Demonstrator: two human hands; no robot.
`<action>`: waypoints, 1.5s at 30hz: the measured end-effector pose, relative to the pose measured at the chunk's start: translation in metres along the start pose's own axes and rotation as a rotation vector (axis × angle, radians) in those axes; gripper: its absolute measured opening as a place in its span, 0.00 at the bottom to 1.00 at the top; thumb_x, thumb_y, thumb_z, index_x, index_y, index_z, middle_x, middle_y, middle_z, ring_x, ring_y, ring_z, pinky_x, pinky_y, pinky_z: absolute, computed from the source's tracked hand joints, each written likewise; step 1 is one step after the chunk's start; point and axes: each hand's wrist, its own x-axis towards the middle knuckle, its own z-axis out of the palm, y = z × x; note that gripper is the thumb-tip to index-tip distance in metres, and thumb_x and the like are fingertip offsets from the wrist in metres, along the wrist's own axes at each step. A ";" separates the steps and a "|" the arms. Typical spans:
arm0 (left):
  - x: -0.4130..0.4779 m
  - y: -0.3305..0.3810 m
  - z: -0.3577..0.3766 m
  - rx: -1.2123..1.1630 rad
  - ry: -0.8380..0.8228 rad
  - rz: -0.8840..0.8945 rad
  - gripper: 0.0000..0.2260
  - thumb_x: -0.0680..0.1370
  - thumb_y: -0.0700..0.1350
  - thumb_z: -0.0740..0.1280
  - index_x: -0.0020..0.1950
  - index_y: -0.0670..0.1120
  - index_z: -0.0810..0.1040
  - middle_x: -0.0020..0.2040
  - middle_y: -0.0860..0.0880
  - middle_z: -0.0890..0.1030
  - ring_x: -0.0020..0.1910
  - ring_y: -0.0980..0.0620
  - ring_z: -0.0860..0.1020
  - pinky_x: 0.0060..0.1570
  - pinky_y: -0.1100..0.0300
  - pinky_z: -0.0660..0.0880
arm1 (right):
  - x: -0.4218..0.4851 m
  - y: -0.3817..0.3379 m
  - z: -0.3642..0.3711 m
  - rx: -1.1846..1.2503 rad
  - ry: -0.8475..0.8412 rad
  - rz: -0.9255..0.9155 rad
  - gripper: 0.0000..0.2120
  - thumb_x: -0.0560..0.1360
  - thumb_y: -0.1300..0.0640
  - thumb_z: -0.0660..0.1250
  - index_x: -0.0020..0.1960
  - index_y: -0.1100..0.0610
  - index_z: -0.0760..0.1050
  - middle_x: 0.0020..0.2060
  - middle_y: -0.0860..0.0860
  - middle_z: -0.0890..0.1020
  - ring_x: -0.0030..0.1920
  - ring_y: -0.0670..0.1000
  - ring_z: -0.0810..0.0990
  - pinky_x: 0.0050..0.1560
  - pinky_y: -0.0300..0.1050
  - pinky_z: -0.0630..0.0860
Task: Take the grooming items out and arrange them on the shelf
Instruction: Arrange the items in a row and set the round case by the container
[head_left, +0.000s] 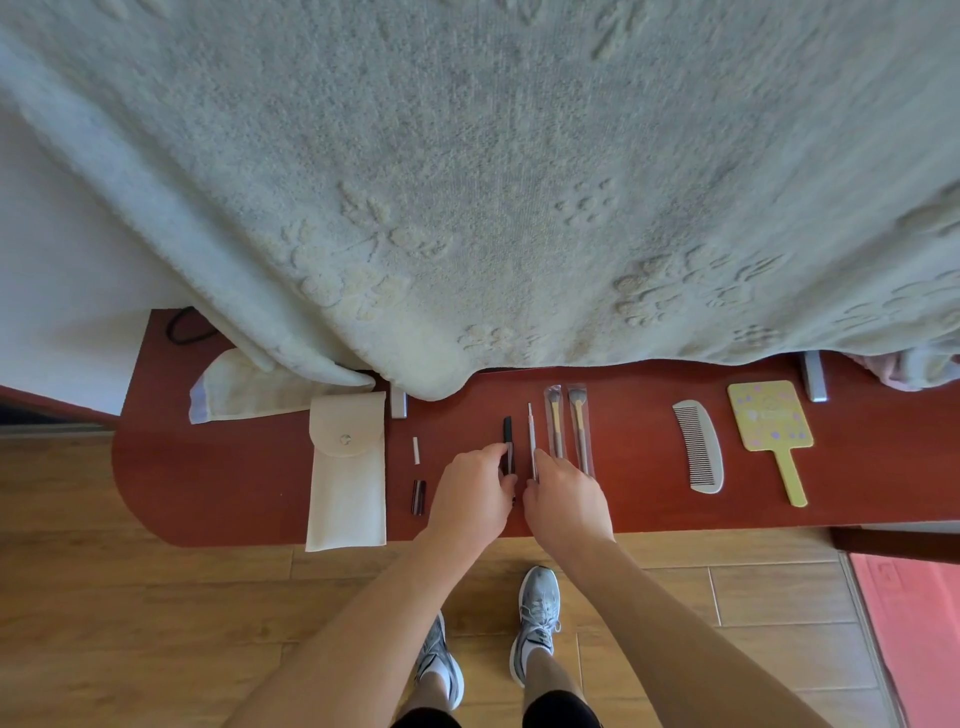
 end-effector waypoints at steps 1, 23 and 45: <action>0.000 0.000 0.001 0.000 0.001 -0.001 0.19 0.78 0.45 0.70 0.69 0.46 0.76 0.51 0.48 0.85 0.48 0.50 0.83 0.52 0.57 0.80 | 0.000 0.000 0.000 0.000 0.000 0.002 0.08 0.80 0.57 0.58 0.57 0.55 0.73 0.45 0.49 0.79 0.35 0.48 0.72 0.35 0.37 0.68; -0.001 0.005 0.003 -0.019 0.008 0.011 0.19 0.78 0.44 0.70 0.69 0.46 0.76 0.51 0.48 0.85 0.48 0.50 0.83 0.50 0.59 0.79 | 0.000 0.004 0.000 -0.006 -0.008 0.005 0.09 0.80 0.55 0.59 0.59 0.54 0.73 0.45 0.49 0.79 0.36 0.47 0.73 0.32 0.35 0.66; -0.009 0.002 -0.006 -0.013 0.025 -0.011 0.20 0.78 0.47 0.70 0.70 0.45 0.75 0.50 0.49 0.84 0.48 0.52 0.82 0.53 0.59 0.79 | -0.003 0.007 -0.003 -0.023 0.023 -0.015 0.03 0.79 0.55 0.60 0.47 0.53 0.70 0.35 0.46 0.73 0.33 0.47 0.73 0.32 0.38 0.67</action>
